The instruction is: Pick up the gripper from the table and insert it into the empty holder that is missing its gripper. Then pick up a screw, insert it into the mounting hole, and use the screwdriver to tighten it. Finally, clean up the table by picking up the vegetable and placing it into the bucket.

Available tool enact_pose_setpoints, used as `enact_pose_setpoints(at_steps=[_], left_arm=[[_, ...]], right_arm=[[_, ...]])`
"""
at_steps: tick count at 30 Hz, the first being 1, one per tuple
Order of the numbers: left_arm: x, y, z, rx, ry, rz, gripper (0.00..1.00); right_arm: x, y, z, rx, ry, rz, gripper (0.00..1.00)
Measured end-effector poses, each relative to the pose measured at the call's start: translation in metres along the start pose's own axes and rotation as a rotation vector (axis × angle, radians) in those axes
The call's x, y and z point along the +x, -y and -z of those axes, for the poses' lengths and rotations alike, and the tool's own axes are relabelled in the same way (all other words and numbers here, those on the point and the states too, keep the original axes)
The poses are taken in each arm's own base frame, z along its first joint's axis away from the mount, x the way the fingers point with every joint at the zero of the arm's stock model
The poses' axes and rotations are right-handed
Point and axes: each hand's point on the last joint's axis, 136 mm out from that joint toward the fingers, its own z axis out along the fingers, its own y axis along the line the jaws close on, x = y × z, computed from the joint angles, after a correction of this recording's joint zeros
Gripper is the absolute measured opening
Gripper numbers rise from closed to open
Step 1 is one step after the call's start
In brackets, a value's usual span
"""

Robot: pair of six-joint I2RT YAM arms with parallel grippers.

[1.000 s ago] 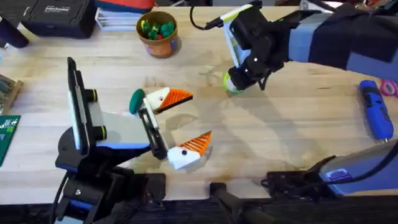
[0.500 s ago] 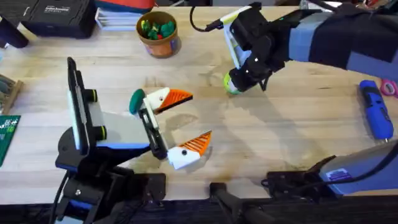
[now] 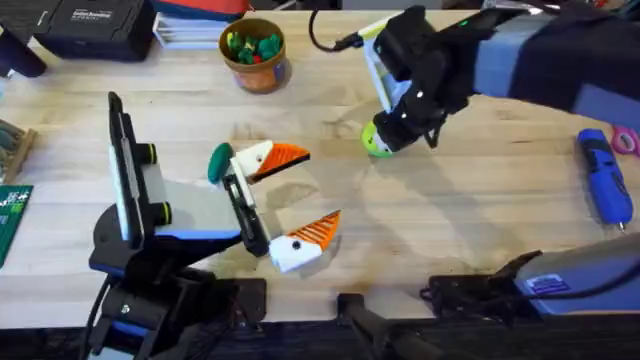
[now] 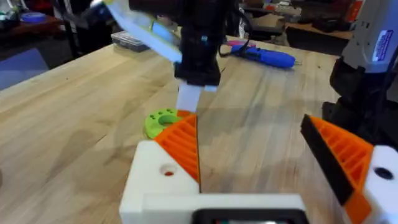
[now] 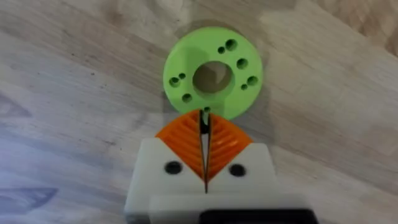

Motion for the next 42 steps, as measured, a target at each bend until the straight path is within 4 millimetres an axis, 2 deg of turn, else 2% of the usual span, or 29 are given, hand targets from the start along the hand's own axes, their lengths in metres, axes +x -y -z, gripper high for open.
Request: enact_pose_setpoints(at_steps=[3,8,11,15,18,25,29,34,42], left_arm=[[0.0,0.0,0.0,0.0,0.0,0.0,0.985],[0.0,0.0,0.0,0.0,0.0,0.0,0.985],[0.0,0.0,0.0,0.0,0.0,0.0,0.985],[0.0,0.0,0.0,0.0,0.0,0.0,0.985],[0.0,0.0,0.0,0.0,0.0,0.0,0.985],[0.0,0.0,0.0,0.0,0.0,0.0,0.986],[0.0,0.0,0.0,0.0,0.0,0.0,0.985],[0.0,0.0,0.0,0.0,0.0,0.0,0.986],[0.0,0.0,0.0,0.0,0.0,0.0,0.985]], right_arm=[[-0.007,0.002,0.025,-0.003,0.058,-0.004,0.007],[-0.025,0.005,0.084,-0.01,0.232,-0.017,0.007],[-0.022,0.007,0.111,-0.012,0.261,-0.019,0.007],[-0.014,0.005,0.134,-0.018,0.229,-0.004,0.007],[-0.017,-0.007,0.151,-0.035,0.236,0.032,0.007],[-0.024,-0.06,0.195,-0.109,0.328,0.171,0.007],[-0.02,-0.09,0.209,-0.174,0.352,0.227,0.007],[-0.012,-0.114,0.214,-0.236,0.343,0.257,0.007],[-0.013,-0.157,0.202,-0.291,0.299,0.333,0.007]])
